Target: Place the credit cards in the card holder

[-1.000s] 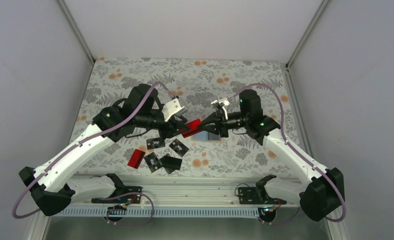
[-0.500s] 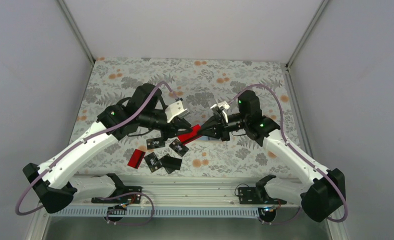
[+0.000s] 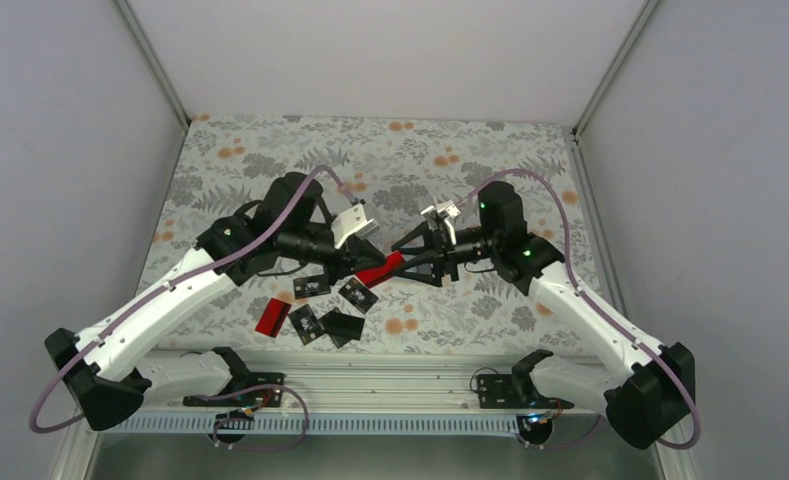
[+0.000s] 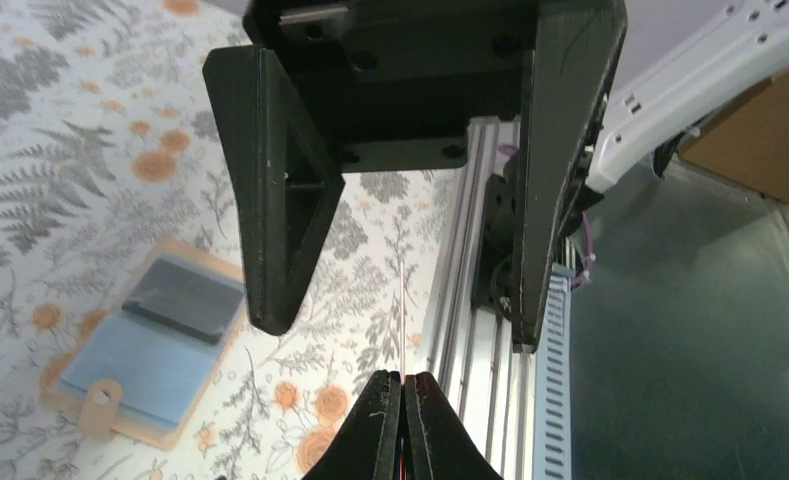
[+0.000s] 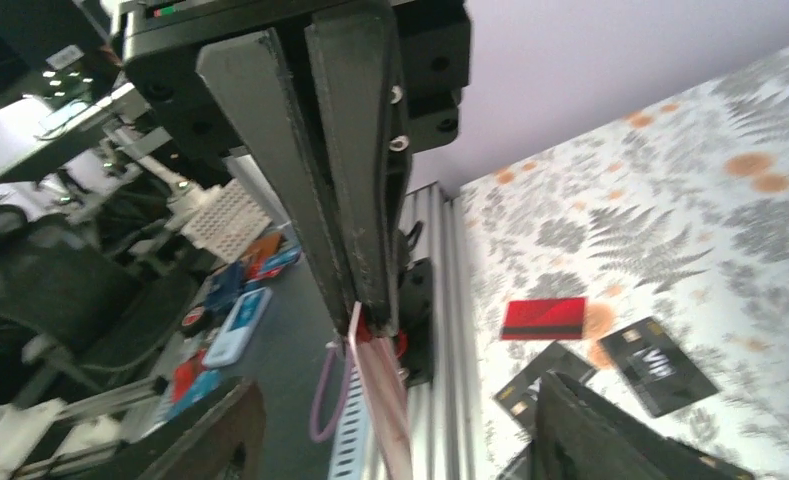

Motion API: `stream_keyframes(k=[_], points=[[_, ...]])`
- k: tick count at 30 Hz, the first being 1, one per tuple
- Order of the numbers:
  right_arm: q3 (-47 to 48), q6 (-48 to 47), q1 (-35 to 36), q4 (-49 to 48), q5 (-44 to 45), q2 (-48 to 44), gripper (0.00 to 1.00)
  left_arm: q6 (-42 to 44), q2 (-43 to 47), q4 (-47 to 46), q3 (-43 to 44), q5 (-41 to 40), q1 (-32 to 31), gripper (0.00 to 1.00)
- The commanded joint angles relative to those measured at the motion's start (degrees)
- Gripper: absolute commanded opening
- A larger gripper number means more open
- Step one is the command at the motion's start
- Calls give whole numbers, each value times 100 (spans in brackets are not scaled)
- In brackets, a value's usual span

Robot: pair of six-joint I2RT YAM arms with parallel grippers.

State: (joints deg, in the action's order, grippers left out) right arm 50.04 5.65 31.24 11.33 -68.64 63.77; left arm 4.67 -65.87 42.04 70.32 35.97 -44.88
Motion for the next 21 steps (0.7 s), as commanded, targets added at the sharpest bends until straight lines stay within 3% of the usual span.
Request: stream_keyframes(k=[1, 3, 6, 13, 21], points=[[52, 617, -80, -458, 992, -391, 82, -481, 388, -895, -24, -179, 4, 3], [-74, 996, -250, -764, 1196, -511, 89, -758, 495, -1274, -87, -304, -2, 2], [-315, 1592, -430, -1328, 1236, -702, 90, -1183, 572, -1875, -199, -539, -3, 2], [-295, 2364, -442, -1953, 1712, -943, 89, -2427, 473, -3593, -545, -771, -3, 2], [-441, 3502, -443, -3148, 1885, -1018, 83, -3208, 246, -4468, -350, -1068, -3, 2]])
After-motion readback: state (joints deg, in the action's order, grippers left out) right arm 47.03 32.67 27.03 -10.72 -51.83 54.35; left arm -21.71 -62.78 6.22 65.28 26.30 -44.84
